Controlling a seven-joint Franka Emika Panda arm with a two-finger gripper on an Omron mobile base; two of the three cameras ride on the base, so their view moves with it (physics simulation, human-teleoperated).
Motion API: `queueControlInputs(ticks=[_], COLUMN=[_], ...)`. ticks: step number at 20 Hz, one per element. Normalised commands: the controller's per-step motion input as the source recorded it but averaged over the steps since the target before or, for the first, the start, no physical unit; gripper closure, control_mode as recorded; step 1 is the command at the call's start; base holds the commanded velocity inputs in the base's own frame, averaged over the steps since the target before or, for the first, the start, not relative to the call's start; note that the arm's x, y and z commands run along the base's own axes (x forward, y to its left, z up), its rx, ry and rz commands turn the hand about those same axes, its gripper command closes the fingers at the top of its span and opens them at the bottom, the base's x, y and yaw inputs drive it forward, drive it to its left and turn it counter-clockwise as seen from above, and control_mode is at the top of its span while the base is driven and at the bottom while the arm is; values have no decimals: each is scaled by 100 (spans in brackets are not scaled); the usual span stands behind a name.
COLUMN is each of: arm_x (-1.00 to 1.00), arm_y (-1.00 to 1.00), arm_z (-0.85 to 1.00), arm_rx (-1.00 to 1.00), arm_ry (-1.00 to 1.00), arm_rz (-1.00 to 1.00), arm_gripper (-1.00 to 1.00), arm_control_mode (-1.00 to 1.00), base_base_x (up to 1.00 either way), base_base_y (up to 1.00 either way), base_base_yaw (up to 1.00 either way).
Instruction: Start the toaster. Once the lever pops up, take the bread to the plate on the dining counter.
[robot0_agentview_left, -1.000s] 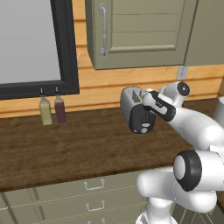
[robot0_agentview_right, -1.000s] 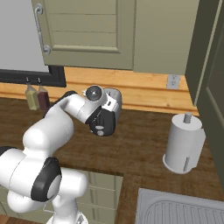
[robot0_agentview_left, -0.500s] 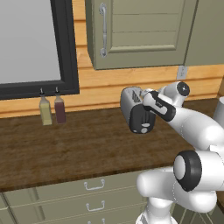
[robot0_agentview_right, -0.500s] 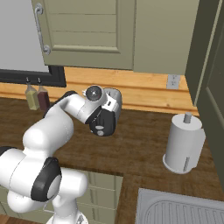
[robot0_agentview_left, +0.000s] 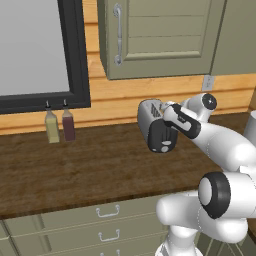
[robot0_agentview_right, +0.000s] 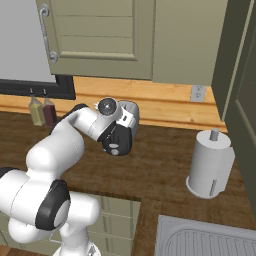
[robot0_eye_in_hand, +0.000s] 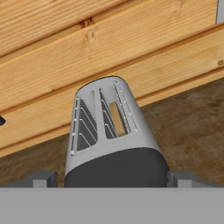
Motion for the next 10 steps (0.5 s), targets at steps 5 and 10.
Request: queueControlInputs(ticks=[5,10], arm_x=[0,0], arm_y=[0,0], arm_z=[0,0], arm_rx=[0,0], arm_ry=[0,0], arm_rz=[0,0], arm_gripper=[-100,-100], arm_control_mode=[-100,-100], base_base_x=[0,0], base_base_y=[0,0], base_base_yaw=[0,0])
